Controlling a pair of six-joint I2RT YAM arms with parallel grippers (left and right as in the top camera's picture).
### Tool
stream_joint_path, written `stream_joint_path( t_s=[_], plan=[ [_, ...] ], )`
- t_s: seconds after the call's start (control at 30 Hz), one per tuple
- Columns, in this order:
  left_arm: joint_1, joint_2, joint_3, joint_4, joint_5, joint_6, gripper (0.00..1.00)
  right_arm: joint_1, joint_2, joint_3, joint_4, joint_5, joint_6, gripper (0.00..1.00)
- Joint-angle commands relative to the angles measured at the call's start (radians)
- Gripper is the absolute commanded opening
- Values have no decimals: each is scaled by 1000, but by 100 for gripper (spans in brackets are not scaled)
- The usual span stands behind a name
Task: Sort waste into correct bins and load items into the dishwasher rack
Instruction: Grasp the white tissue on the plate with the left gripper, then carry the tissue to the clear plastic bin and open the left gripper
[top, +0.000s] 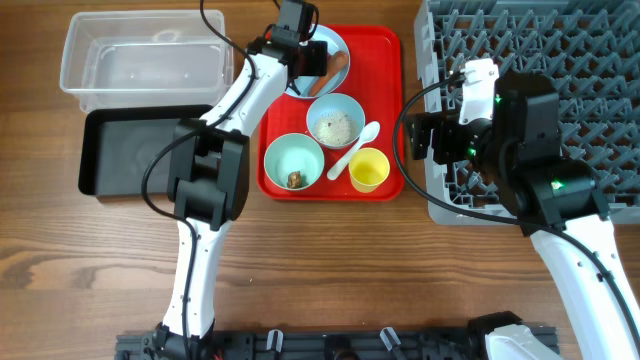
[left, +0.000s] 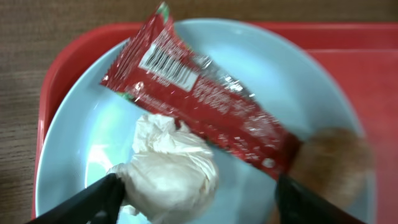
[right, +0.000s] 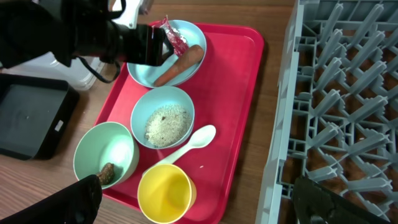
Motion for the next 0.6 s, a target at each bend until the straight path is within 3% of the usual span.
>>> stream_joint_path(
  t_s=[0.0, 0.03, 0.1, 0.2, 0.27, 0.37, 0.57],
  plan=[
    [18, 35, 18, 2, -31, -6, 66, 4, 6, 26, -1, 19, 10, 100],
    [20, 35, 18, -1, -31, -7, 47, 4, 6, 26, -1, 19, 10, 100],
    [22, 35, 18, 0, -31, -9, 31, 4, 8, 26, 1, 19, 10, 100],
    [21, 35, 18, 8, -31, -8, 19, 4, 10, 26, 3, 19, 10, 100],
    [20, 35, 18, 6, -31, -9, 4, 4, 10, 26, 3, 19, 10, 100],
    [20, 11, 18, -12, -30, -9, 4, 4, 10, 26, 3, 19, 10, 100],
    [27, -206, 18, -139, -31, -17, 4, 4, 10, 26, 2, 19, 11, 100]
  ],
)
